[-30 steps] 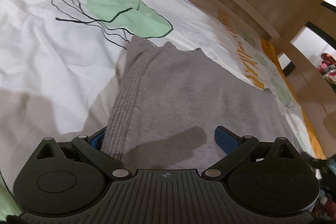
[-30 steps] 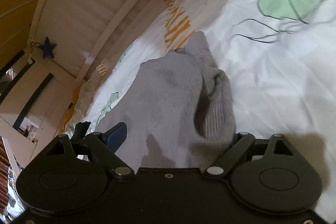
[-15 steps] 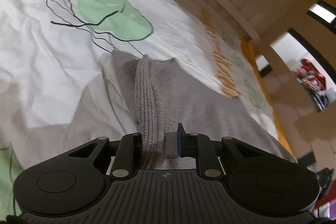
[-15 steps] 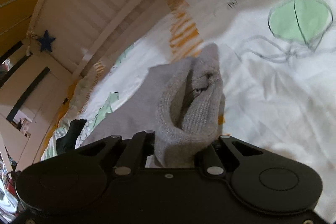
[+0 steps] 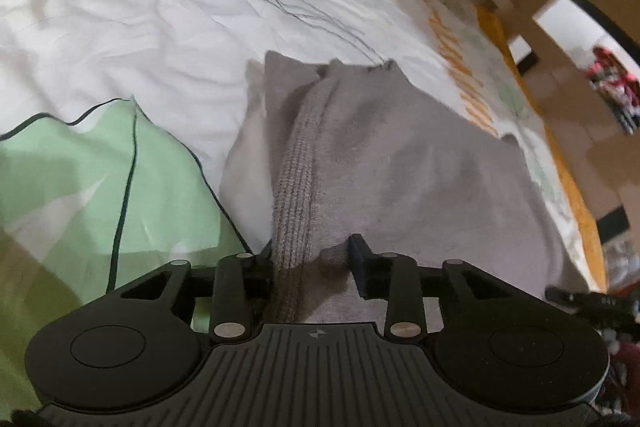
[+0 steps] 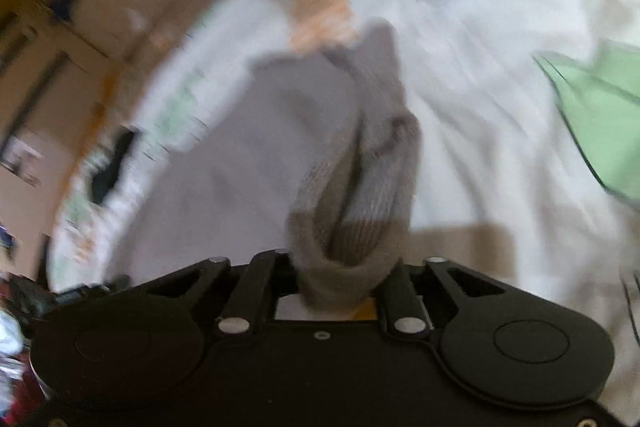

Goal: Fold large clothes

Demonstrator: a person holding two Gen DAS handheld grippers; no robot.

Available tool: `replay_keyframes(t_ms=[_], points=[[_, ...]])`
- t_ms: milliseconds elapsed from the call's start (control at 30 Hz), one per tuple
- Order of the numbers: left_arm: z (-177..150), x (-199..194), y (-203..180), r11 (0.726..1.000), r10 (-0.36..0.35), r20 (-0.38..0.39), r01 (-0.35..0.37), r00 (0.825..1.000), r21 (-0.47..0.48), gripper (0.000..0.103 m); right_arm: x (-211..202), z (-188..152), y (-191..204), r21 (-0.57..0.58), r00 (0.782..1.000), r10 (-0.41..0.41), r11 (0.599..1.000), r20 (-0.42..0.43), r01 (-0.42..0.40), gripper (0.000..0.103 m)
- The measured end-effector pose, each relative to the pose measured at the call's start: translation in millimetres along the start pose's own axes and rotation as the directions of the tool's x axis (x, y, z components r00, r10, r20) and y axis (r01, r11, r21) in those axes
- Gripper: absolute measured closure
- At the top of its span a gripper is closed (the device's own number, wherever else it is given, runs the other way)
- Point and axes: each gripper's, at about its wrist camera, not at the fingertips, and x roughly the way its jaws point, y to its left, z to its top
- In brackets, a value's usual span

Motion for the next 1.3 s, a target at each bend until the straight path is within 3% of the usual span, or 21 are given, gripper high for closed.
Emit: replay_keyframes(t_ms=[33,167,267,367,433,567,733,900,967,1167,1300], points=[[0.6,-3.6,-3.7,1.000,0.019,0.015,-0.019,1.000,0.003,0.067,-0.7,0.1,-0.9,0.009,1.000,-0.005,1.000,0.000,0.005,0.066],[-0.5,-32.6,-25.5,0.993,0.086,0.139,-0.096,0.987,0.068,0.066,-18.3,7.7,14.1,-0.064,0.998,-0.054,0.996,0.045,0.057,0.031],[-0.2,-53.8,-41.9,0.989,0.085,0.216,-0.109,0.973,0.102,0.057,-37.3,12.4,21.4,-0.136,0.989,-0.095,0.985,0.114,0.110,0.026],[3.1,-58.3,-67.3,0.983,0.052,0.255,-0.094,0.966,0.156,0.044,-49.1,19.8,17.2,-0.150,0.980,-0.066,0.984,0.190,0.096,0.016],[2.9,-52.4,-86.0,0.978,0.016,0.249,-0.067,0.968,0.198,0.031,-44.8,28.9,14.6,-0.141,0.977,-0.035,0.988,0.208,0.065,0.015],[8.2,-24.4,-118.5,0.971,-0.018,0.212,-0.033,0.977,0.235,0.028,-23.7,43.6,-1.1,-0.077,0.981,0.048,0.996,0.186,-0.034,0.015],[5.7,6.2,-138.3,0.968,-0.024,0.182,-0.022,0.983,0.250,0.024,6.3,51.0,-16.0,-0.032,0.993,0.045,0.999,0.113,-0.042,0.014],[4.9,35.3,-153.3,0.964,0.003,0.162,-0.046,0.987,0.261,0.024,22.5,54.8,-21.0,-0.016,0.990,0.125,0.992,0.070,-0.124,0.007],[5.4,45.5,-155.7,0.963,0.021,0.154,-0.061,0.988,0.262,0.024,30.5,55.9,-22.1,-0.003,0.984,0.167,0.986,0.057,-0.168,0.000],[10.9,79.5,-161.6,0.956,0.072,0.143,-0.109,0.987,0.272,0.024,47.8,65.1,-22.4,-0.001,0.967,0.249,0.968,0.049,-0.250,0.000],[11.8,104.9,-163.4,0.941,0.144,0.130,-0.177,0.981,0.287,0.022,50.3,64.6,-28.3,0.014,0.949,0.306,0.951,0.071,-0.308,0.000]])
